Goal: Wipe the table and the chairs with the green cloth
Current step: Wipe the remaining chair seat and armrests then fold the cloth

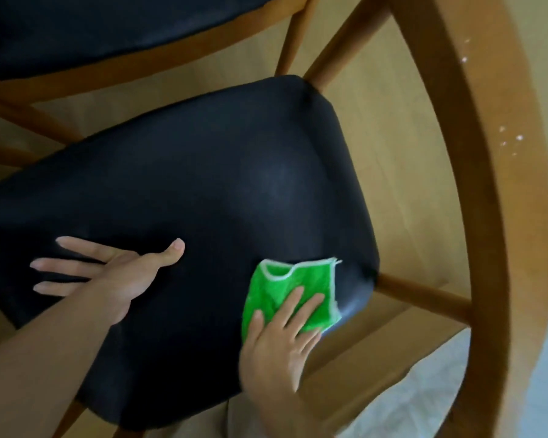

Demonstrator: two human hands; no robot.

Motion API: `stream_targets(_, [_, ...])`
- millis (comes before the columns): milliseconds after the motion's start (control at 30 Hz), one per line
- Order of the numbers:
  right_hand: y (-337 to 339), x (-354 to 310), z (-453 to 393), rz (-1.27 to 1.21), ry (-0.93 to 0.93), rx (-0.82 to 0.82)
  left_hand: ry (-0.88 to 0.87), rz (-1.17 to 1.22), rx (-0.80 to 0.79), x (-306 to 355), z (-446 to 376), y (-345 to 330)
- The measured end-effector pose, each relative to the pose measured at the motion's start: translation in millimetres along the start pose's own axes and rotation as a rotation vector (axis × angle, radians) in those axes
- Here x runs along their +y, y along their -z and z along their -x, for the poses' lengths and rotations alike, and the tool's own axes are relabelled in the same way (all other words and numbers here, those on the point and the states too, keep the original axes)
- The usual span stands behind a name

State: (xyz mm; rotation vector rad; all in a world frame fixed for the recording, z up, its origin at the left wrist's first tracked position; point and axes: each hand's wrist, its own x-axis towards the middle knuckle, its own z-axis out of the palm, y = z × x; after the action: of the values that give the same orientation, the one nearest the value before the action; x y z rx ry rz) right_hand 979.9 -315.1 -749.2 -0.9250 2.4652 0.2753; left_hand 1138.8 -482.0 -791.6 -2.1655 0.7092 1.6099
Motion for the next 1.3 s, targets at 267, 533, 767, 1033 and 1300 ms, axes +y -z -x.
stream_targets(267, [23.6,10.7,-34.0,-0.018,0.350,-0.015,0.113,-0.164,0.300,27.1,54.3,-1.5])
stream_targets(533, [67.7,11.6,-163.0,-0.060,0.198,0.268,0.091,-0.215,0.304,25.0,57.7,-3.4])
stream_targets(767, [-12.0,-5.4,33.1,0.064,0.192,-0.012,0.025,-0.099,0.128,22.6,49.2,2.4])
stream_targets(1033, [-2.7,15.9,0.2,0.091,0.589,0.022,0.067,-0.156,0.313,23.9,54.8,-3.1])
stream_targets(1300, [64.5,-2.5,-166.5,-0.109,0.244,0.322,0.021,-0.166,0.312,21.7,62.3,-2.2])
